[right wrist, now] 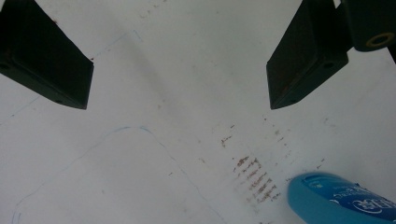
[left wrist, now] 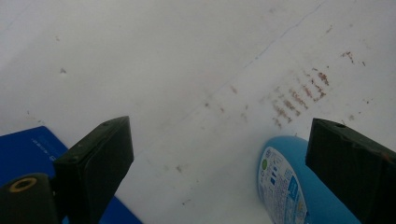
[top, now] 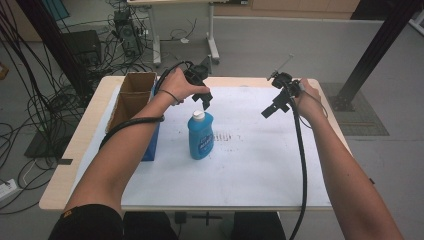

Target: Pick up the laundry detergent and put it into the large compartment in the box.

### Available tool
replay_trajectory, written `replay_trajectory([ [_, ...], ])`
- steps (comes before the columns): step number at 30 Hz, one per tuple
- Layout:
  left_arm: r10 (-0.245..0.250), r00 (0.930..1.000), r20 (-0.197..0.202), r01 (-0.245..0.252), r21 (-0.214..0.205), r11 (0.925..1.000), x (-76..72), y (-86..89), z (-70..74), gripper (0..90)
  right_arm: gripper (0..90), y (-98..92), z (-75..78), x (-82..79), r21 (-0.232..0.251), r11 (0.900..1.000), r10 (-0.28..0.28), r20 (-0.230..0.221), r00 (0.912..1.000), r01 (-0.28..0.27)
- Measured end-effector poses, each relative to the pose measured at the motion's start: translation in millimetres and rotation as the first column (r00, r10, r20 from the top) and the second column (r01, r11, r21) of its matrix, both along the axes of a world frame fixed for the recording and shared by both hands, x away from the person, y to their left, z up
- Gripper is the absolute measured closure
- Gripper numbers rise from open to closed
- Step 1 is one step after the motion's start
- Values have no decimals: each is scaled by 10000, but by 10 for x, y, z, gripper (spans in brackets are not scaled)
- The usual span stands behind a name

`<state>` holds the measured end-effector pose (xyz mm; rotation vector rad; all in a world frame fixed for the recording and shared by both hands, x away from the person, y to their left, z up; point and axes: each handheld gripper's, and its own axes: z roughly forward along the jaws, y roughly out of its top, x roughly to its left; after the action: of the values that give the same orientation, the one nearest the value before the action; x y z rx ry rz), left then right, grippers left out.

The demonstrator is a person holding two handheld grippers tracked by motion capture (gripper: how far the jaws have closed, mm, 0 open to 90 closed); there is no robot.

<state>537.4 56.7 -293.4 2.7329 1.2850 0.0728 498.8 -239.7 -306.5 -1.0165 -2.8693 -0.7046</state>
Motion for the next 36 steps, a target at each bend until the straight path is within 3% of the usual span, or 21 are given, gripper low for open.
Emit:
replay_trajectory([
  [11,117,9999,-6,-117,-138,9998,17,28,36,81,71,-38,21,-21,18,10000,-71,53,10000,70],
  [27,93,9999,122,-87,-528,9986,-113,16,319,80,71,-37,7,-48,2,10000,-86,169,9998,86],
  [36,-228,9996,192,242,-796,9965,-237,-31,518,77,71,-25,0,-49,41,9999,-130,175,9998,129],
])
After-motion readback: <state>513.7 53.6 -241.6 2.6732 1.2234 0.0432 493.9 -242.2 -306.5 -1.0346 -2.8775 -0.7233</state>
